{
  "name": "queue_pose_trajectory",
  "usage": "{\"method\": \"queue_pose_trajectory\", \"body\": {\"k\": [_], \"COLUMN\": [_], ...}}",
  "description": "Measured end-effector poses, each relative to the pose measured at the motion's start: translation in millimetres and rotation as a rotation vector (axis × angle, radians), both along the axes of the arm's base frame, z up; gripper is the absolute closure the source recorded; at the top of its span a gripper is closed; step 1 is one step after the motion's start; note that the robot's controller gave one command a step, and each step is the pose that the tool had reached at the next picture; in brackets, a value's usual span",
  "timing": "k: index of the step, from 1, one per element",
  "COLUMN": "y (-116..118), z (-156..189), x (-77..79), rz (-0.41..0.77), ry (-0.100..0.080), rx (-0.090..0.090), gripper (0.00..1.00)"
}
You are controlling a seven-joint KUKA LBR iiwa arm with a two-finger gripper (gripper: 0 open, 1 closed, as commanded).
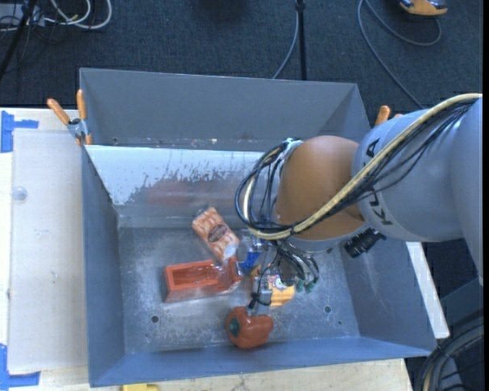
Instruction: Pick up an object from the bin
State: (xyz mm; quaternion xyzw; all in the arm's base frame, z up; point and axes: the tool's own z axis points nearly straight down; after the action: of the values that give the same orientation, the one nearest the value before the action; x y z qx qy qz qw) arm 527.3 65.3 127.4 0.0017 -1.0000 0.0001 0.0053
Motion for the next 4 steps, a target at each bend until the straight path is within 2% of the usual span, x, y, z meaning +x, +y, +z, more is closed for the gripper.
{"method": "queue_pose_trajectory", "body": {"k": [1, 2, 3, 4], "y": [-1, -1, -1, -18], "z": [5, 5, 10, 50], "x": [1.9, 1.9, 0.2, 4.5], "rz": [-0.004, -0.006, -0.007, 0.048], "ry": [-0.008, -0.008, -0.001, -0.011], "rx": [0.000, 0.000, 0.000, 0.001], "gripper": [1.00, 1.00, 1.00, 1.00]}}
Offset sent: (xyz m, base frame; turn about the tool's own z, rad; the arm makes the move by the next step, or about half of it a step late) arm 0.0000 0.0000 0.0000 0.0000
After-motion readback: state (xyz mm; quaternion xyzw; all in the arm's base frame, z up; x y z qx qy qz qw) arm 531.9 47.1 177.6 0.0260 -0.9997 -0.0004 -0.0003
